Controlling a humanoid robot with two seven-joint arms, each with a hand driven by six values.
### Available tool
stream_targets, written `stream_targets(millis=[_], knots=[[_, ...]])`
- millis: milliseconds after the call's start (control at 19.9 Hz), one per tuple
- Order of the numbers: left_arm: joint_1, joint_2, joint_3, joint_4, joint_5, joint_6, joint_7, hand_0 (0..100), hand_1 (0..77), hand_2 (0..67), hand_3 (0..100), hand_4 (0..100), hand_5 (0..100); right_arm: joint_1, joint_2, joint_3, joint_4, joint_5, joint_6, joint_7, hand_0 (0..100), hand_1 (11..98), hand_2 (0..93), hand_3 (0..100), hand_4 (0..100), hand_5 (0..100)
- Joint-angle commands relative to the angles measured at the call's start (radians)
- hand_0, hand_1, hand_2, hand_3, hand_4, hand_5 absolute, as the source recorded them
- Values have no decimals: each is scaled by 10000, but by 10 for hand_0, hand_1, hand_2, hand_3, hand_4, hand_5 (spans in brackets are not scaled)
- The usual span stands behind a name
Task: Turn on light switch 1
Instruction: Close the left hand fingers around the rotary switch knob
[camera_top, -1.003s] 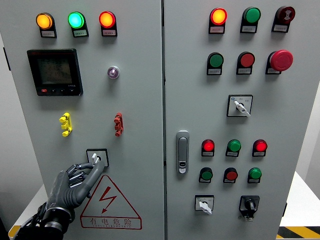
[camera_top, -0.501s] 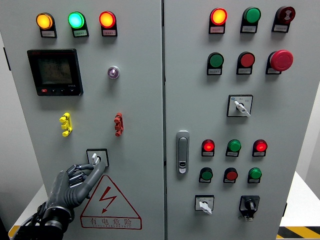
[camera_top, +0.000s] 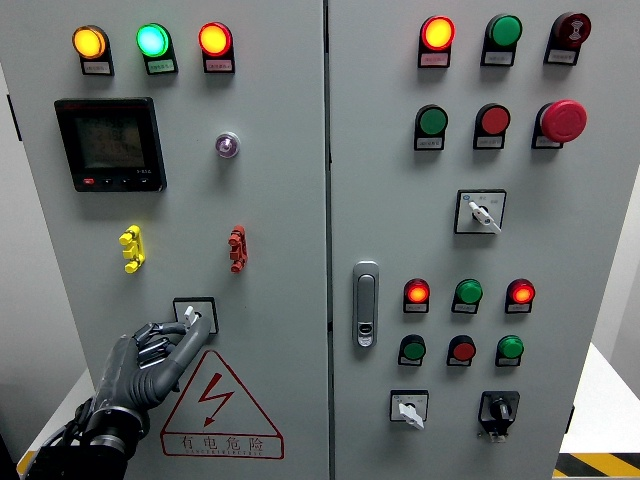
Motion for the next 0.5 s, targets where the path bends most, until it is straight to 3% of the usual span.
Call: stream_targets(millis=[0,451], knots=[[-13,0,1,15,0,99,31,0,560,458,913,1000,880,0,1,-11,0,0,3,0,0,196,0,198,194,105],[-29,15,1,31,0,114,184,0,552,476,920,1000,887,0,1,-11,0,0,-12,0,0,194,0,198,194,105]])
